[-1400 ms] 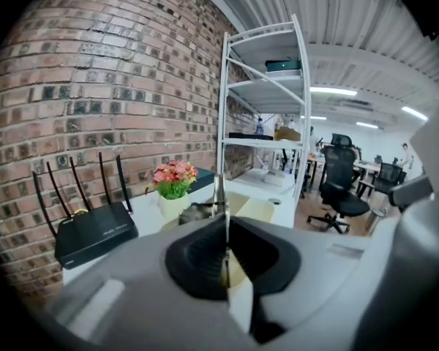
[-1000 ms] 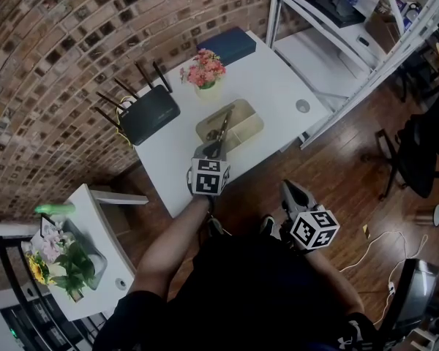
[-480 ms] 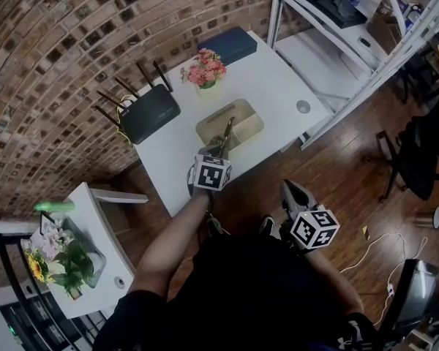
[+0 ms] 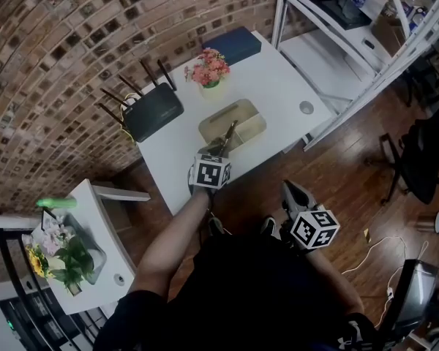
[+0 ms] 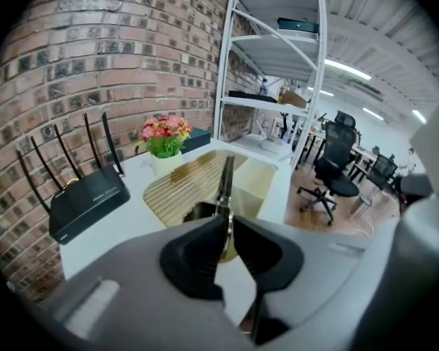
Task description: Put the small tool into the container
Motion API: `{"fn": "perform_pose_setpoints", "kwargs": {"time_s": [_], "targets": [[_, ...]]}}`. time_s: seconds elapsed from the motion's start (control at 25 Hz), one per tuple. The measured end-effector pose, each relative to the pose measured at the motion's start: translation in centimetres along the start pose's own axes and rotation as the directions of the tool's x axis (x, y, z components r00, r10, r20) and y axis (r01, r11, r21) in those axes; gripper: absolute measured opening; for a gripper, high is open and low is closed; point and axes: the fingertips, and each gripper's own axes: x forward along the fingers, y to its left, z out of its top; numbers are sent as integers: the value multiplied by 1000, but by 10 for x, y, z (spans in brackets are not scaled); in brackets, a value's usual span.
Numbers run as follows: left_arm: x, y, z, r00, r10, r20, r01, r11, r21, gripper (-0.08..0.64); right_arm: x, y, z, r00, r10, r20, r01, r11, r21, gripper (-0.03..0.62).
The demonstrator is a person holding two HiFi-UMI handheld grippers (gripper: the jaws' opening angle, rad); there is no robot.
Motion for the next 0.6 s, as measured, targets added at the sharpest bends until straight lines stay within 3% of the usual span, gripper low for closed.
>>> {"fn": "perform_pose_setpoints", "kwargs": {"time_s": [0.4,0.6], "targets": [[-15,-1,-3,999,-14,29,16,998,-59,64,0,1,-3,1000,4,1,-4,1000,5,8],[-56,-7,6,990,-43,136,58,992,-110,89,1,3,-4,1000,2,0,-2,1000,4,8]]}}
